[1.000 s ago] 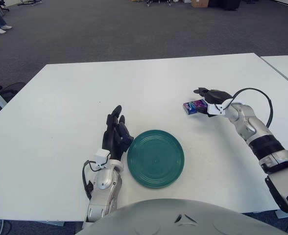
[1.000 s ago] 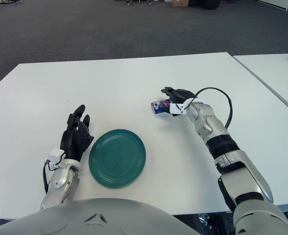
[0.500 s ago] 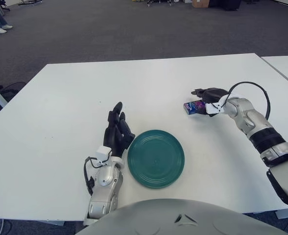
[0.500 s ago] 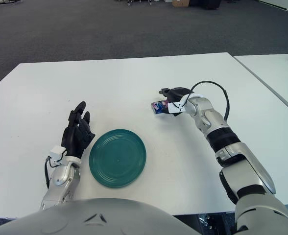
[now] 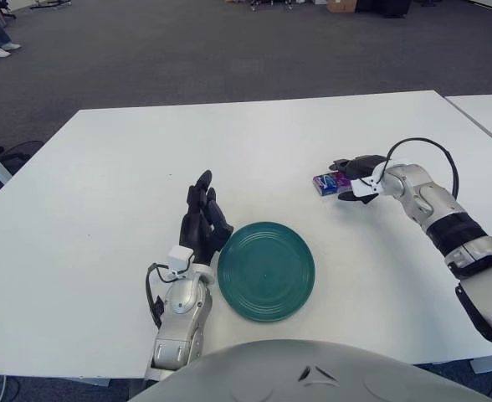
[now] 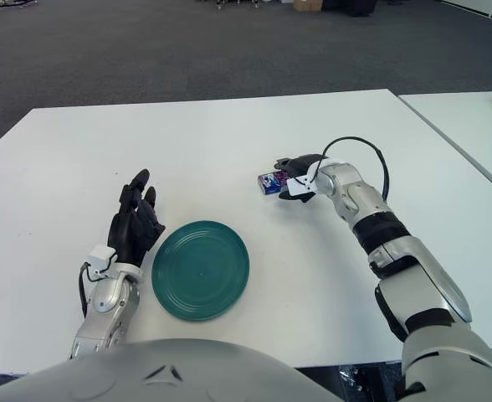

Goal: Put the gum into the plate.

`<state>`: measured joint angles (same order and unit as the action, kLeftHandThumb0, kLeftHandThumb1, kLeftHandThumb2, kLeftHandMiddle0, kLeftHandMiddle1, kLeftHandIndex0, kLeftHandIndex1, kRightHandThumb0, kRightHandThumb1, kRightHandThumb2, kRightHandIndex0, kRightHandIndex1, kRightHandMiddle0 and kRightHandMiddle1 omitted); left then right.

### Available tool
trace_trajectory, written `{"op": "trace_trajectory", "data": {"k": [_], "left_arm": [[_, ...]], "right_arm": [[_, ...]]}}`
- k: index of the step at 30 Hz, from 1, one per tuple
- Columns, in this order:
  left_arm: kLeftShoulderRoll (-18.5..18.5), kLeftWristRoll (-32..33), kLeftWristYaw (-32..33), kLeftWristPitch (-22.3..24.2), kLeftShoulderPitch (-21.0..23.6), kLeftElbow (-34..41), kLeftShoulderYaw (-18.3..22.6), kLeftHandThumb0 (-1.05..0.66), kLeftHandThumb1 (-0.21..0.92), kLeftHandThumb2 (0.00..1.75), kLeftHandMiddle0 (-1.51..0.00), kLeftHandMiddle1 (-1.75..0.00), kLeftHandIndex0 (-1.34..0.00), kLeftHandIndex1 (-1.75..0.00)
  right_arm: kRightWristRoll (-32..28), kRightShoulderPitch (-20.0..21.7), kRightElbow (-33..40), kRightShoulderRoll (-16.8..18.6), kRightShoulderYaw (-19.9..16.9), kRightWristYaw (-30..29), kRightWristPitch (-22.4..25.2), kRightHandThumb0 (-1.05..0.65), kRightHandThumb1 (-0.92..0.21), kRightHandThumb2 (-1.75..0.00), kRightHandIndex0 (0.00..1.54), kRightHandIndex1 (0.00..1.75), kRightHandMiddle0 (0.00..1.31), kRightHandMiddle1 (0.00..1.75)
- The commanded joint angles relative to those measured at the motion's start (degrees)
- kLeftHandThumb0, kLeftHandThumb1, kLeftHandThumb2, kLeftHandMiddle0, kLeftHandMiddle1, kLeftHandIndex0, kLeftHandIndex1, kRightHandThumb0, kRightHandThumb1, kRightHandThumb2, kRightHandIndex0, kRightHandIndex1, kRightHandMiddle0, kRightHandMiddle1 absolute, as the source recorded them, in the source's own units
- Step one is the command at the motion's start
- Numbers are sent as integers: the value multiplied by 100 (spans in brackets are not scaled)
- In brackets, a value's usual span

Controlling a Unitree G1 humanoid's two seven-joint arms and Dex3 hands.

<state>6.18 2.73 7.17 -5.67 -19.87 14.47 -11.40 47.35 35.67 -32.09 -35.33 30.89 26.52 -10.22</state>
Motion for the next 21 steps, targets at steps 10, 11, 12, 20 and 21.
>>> {"op": "trace_trajectory", "data": {"k": [10,11,12,20,21], "left_arm": [[221,-62,111,1,289,-95,-27,-88,92,103,-19,0,0,-44],[220,-69,120,8,301,-96,-30,-88,92,103,-19,0,0,-44],[225,-67,131,25,319,-88,-29,-88,92,103,-19,0,0,-45],[249,-65,191,91,407,-23,-51,-88,92,103,-21,-1,0,-45],[248,-65,194,103,427,2,-50,-88,92,103,-21,-1,0,-45]], "right_arm": [[248,304,-228,-84,203,41,-326,-105,-92,-88,2,0,0,8],[251,312,-237,-78,210,47,-332,-105,-92,-88,2,0,0,7],[269,348,-280,-40,236,50,-333,-105,-92,-88,2,0,0,6],[447,691,-938,287,477,-155,-402,-105,-92,-86,3,1,0,5],[490,767,-1085,342,529,-229,-434,-105,-92,-85,3,1,0,5]]}}
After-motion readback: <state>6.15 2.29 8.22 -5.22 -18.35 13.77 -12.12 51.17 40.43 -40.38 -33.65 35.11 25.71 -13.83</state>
